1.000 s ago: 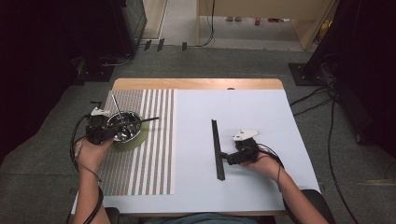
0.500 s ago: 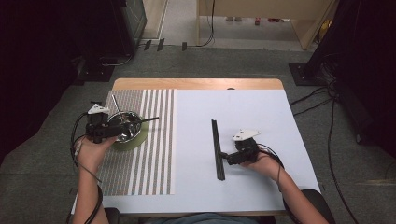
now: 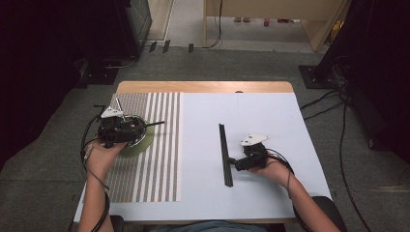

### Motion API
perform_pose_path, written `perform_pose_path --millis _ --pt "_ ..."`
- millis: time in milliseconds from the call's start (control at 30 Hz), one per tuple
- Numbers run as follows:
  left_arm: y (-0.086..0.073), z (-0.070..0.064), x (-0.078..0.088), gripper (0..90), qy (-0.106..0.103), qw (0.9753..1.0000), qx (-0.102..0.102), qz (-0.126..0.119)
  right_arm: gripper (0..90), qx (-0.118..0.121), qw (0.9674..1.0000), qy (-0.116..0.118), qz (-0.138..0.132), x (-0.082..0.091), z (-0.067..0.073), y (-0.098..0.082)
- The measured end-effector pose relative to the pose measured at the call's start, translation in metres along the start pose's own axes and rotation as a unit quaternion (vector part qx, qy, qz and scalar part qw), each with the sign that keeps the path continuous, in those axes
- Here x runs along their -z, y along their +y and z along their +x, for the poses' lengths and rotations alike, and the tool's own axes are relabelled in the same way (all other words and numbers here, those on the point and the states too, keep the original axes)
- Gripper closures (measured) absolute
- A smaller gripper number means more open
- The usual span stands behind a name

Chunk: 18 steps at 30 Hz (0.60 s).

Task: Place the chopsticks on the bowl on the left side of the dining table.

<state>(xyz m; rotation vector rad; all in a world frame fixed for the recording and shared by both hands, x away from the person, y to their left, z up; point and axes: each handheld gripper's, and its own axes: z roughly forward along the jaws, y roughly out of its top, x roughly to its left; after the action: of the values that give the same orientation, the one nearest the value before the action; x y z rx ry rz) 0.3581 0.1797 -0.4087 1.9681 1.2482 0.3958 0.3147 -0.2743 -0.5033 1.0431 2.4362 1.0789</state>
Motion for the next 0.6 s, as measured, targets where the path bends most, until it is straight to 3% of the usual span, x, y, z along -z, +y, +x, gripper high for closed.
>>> perform_pose_path --millis 600 --pt "0.007 -0.033 -0.015 36.1 -0.034 0.9981 -0.048 -0.017 11.4 0.000 1.0000 0.000 0.000 0.000 0.000 0.000"
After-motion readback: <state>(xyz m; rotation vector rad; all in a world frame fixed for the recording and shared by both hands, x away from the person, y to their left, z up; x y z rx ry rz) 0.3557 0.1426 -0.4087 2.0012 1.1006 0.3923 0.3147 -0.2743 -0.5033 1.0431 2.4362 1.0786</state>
